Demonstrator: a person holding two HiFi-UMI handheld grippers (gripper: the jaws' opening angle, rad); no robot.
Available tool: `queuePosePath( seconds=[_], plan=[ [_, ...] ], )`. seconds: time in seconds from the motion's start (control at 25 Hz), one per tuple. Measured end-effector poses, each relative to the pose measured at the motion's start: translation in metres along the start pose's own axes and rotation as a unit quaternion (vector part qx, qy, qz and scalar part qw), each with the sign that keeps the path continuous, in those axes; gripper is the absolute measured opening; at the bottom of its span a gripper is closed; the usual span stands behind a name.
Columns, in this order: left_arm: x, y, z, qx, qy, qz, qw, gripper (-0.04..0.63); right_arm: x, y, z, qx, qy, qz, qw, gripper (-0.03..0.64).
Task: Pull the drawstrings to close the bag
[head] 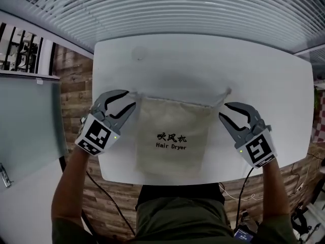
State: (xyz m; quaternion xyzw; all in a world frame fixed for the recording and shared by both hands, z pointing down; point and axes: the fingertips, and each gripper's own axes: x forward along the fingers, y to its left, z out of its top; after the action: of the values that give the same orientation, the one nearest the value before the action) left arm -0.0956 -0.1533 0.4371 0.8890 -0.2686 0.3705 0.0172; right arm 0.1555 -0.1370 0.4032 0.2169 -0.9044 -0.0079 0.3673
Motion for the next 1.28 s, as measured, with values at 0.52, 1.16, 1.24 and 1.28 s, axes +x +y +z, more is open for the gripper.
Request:
queuePosePath(
  seconds=[0.52,1.16,1.24,1.28],
  plan=[
    [0.033,0.009,-0.043,0.134,0.077,-0.131,0.9793,0.192,0.041,0.002,-0.063,-0.103,0.117,0.059,0.986,0.143],
    [0.043,-0.011,-0.055,0.171,0.097,-0.241,0.9503,0.124,0.062,0.010,-0.072,-0.150,0.163,0.138,0.965,0.091],
    [0.044,-0.011,-0.056,0.156,0.092,-0.244,0.9526,0.124,0.062,0.012,-0.075,-0.137,0.162,0.146,0.966,0.087],
    [0.045,-0.010,-0.056,0.146,0.090,-0.244,0.9545,0.122,0.062,0.014,-0.076,-0.128,0.160,0.151,0.967,0.072]
  ],
)
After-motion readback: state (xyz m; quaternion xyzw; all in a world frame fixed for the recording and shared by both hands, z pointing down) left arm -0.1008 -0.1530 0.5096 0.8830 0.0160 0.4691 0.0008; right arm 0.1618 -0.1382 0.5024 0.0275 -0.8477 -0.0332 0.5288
